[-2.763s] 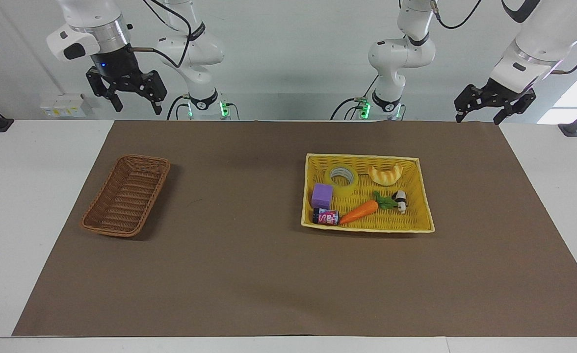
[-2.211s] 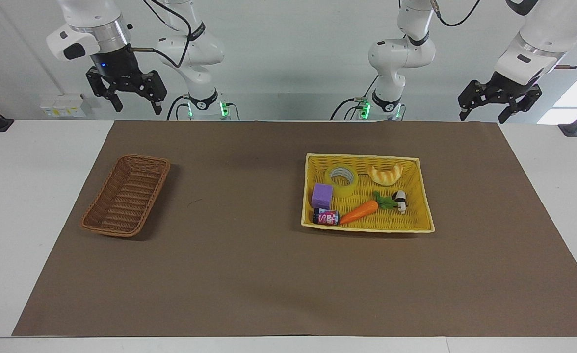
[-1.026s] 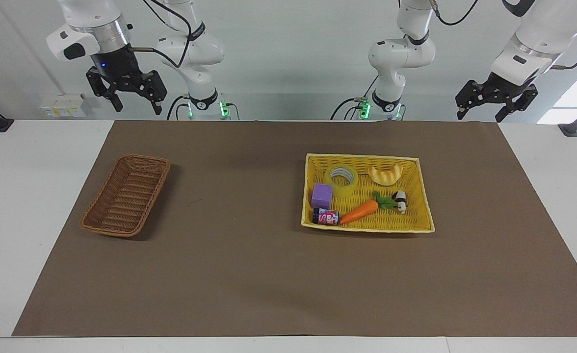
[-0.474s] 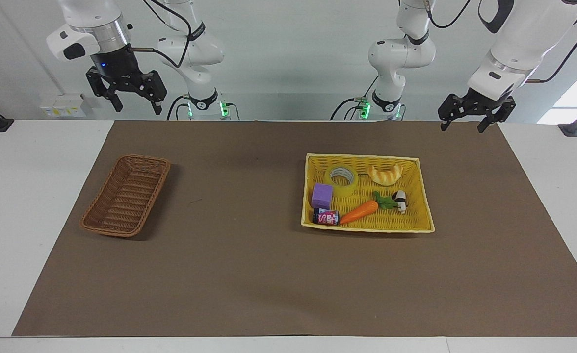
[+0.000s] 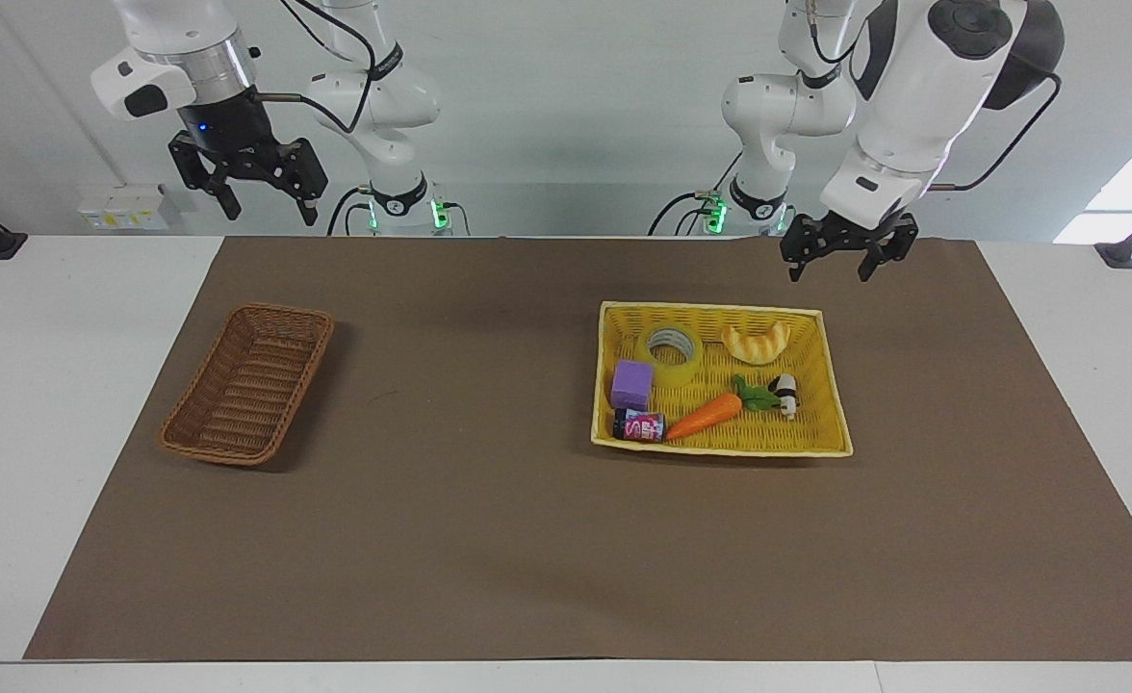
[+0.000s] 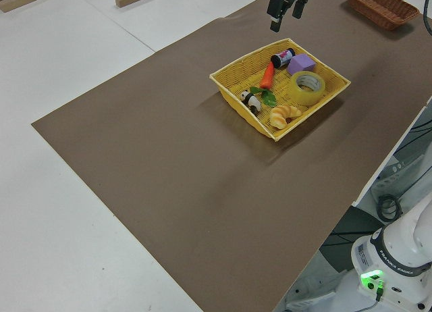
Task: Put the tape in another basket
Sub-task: 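Reach the left gripper into the yellow basket toward the tape roll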
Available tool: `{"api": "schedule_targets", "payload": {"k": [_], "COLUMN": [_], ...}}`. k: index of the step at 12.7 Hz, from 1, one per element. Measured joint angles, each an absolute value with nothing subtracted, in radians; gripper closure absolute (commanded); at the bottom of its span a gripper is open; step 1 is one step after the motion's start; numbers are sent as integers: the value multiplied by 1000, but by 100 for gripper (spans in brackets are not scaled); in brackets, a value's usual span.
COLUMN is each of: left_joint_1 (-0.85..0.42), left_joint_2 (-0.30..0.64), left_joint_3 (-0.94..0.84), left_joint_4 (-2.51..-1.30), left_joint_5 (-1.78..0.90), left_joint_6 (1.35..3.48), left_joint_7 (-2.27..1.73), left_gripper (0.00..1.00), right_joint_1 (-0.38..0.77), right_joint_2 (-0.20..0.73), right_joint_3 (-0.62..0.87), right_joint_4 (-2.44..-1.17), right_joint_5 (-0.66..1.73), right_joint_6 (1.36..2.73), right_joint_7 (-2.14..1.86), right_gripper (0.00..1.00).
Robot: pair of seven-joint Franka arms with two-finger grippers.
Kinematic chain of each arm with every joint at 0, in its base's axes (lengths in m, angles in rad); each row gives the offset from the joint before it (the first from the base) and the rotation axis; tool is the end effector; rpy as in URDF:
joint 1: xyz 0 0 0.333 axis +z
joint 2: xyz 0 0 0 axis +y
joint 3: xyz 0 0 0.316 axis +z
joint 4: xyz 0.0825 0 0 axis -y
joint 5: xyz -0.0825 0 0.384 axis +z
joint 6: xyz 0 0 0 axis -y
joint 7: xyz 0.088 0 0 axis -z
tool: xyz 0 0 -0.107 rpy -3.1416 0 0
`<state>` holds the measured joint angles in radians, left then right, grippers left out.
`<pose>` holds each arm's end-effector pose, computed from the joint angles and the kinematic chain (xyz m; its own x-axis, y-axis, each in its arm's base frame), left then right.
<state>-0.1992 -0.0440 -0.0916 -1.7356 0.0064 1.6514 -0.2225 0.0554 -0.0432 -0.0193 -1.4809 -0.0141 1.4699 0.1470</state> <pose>0.5204 -0.1561 0.5774 0.9970 -0.0683 -0.0371 -0.0691 -0.9974 -0.0190 0.5296 0.0172 0.6809 0.9931 -0.1121 0.0338 -0.1124 -0.9936 0.0083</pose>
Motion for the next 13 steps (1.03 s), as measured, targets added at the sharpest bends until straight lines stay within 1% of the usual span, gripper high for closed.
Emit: {"api": "schedule_targets", "payload": {"k": [3,6,11,13], "left_joint_1": [-243,-259,-274,-301], "left_joint_2": [-69,-90,-91,-79], "left_joint_3": [-92,-92,-92,-91], "left_joint_4": [-1834,-1942,-2113,-2178], "left_joint_5": [6,-2,-33,-41], "left_joint_6": [1745,1837,1997,2081], "left_joint_7": [-291,-321,-322,-346], "left_gripper": [0,0,0,0], "right_joint_1": [55,55,55,55], "right_joint_2": [-43,-43,-43,-43], "right_joint_3": [-19,-19,-19,-19], "right_joint_4": [-1481,-1481,-1481,-1481], "right_joint_5": [-14,-14,-14,-14], "right_joint_6": [1470,1470,1470,1470], "right_joint_7": [147,147,147,147], "right_gripper": [0,0,0,0]}}
